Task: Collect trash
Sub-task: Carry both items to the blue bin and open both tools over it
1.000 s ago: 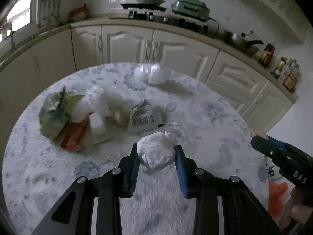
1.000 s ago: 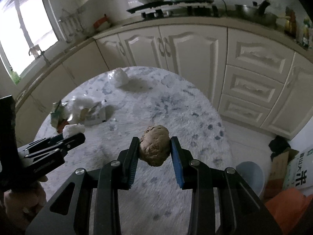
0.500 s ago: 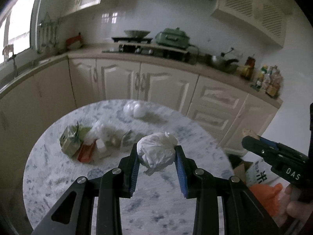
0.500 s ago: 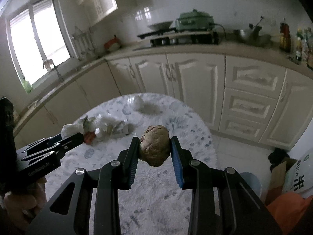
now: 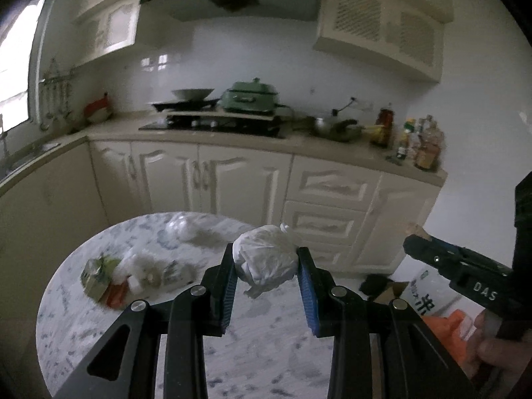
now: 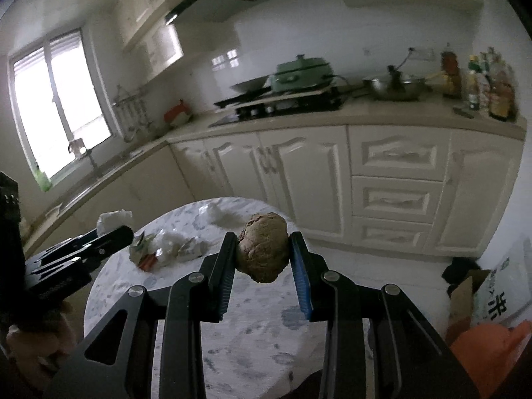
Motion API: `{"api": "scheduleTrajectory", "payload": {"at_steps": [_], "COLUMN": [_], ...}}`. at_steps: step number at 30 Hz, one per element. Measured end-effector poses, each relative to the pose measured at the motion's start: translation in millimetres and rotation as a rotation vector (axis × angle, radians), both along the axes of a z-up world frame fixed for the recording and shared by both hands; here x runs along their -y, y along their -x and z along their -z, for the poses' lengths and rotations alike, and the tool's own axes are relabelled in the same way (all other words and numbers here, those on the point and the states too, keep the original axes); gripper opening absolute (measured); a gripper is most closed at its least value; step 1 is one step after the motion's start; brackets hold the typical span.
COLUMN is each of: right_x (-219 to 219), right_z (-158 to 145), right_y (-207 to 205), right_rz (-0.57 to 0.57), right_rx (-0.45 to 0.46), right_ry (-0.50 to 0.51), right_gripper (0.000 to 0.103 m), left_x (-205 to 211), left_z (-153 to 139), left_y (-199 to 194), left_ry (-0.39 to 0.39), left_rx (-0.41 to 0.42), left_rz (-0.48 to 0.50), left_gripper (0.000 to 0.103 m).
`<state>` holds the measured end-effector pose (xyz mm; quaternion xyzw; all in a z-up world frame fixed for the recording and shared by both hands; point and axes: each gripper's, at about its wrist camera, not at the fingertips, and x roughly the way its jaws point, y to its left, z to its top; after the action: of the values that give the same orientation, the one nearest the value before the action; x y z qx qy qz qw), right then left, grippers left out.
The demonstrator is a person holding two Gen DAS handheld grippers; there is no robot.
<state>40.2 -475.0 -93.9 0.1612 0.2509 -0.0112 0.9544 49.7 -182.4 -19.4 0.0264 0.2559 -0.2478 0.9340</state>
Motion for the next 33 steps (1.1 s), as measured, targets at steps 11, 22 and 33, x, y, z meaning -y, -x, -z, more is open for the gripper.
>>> {"api": "scheduleTrajectory", "payload": {"at_steps": [11,22,33], "right_x": [81,179,234], "right_z": [2,50,127], "right_y": [49,76,54], "right_rz": [0.203,0.412,0.443], "right_rx": [0.004,-0.1,-0.231], "right_ry": [-0.013,-0.077,-0.186], "right_gripper": [0.032,0.032,0.032], "left_x": [79,194,301], "left_z": [-1,41,108], "left_y": [-1,-42,-116], "left_ry": [-0.022,-0.102,-0.227], "left_rx": [0.021,-0.102,-0.295], "left_rz": [0.172,0.381,0.466], "left_gripper": [0.031,0.031,0.031]}}
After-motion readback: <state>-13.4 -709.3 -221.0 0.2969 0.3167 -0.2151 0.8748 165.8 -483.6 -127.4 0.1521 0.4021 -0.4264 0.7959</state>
